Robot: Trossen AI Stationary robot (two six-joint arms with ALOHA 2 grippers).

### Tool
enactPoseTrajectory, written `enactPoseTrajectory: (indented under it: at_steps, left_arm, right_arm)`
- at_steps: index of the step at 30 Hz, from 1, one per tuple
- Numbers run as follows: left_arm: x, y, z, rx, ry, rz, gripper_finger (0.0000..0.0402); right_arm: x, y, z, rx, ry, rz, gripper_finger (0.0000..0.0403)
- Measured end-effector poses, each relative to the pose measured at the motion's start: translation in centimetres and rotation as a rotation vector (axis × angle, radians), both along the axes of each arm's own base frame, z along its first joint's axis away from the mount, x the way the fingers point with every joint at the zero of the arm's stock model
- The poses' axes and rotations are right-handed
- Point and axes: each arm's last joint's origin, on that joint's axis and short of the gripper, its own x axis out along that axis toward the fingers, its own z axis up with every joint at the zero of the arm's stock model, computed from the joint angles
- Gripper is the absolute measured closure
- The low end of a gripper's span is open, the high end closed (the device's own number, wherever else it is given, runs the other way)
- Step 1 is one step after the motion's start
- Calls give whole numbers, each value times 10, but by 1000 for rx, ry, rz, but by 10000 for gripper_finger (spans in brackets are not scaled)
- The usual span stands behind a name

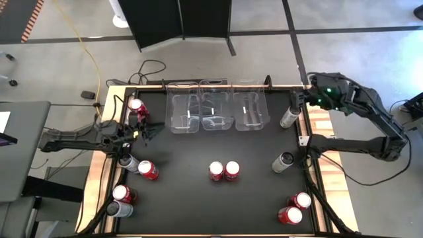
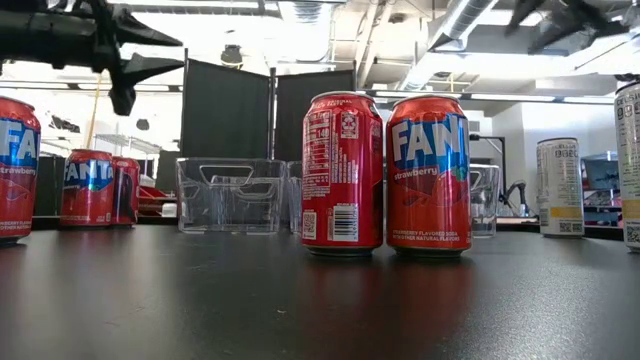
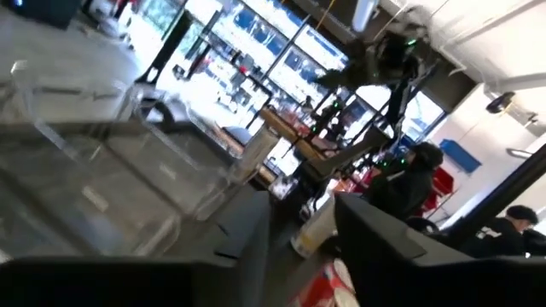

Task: Sort soda cans
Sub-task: Put the top white-yellow soda can into the right transparent bin

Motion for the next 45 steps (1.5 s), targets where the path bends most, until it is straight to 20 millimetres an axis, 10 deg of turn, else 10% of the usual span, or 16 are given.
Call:
enactPoseTrajectory:
  at_steps: [21,45]
  left_arm:
    - [27,4,25,33,99,138,171]
    - [28,4,19,68,178,141,170]
  right_arm:
    - [25,-53,-45,400,433,-195,84]
    - [19,-80,-124,518,381,-204,92]
